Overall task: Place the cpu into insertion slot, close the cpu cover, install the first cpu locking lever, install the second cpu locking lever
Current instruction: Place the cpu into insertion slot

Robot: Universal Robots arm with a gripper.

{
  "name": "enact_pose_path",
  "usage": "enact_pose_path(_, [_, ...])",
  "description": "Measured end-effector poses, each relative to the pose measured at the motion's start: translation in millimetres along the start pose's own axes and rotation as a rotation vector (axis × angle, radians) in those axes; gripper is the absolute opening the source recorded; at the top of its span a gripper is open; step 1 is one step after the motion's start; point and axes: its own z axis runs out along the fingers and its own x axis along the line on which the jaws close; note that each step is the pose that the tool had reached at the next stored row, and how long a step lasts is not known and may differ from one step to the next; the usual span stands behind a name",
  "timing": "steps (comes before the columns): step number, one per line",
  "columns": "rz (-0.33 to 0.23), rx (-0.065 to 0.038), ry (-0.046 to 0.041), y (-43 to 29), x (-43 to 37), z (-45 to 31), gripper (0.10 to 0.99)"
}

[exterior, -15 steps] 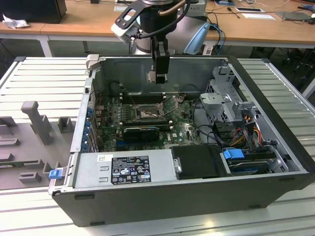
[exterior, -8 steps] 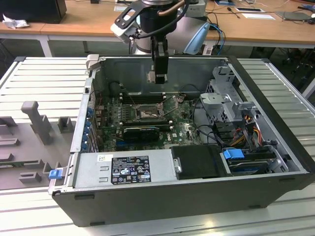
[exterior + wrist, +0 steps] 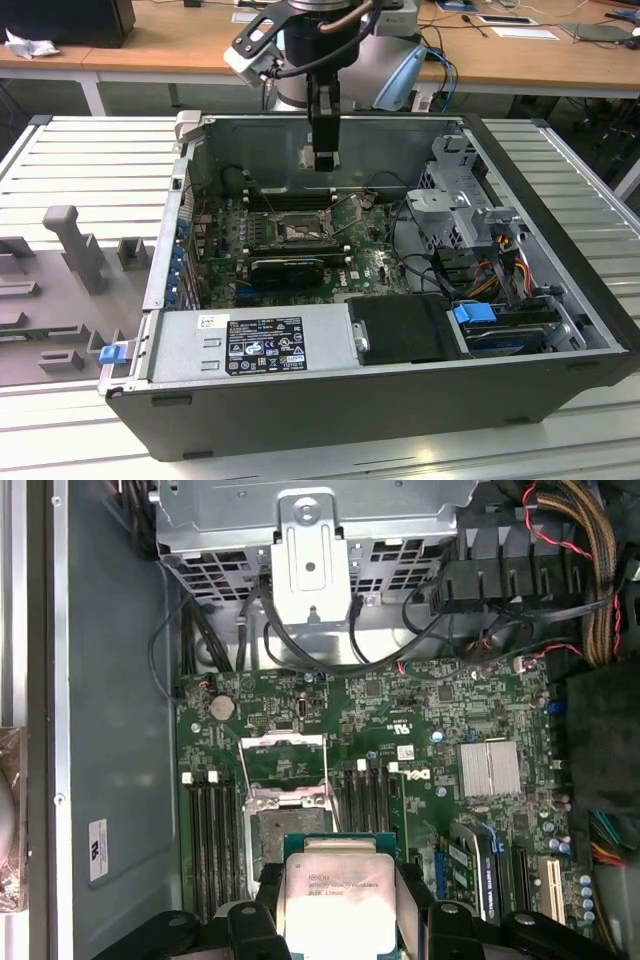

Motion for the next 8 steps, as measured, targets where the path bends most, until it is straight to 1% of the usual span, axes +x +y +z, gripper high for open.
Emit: enact_pose_path(8, [0.041, -0.001, -0.0037, 0.0, 0.0, 0.5, 0.529])
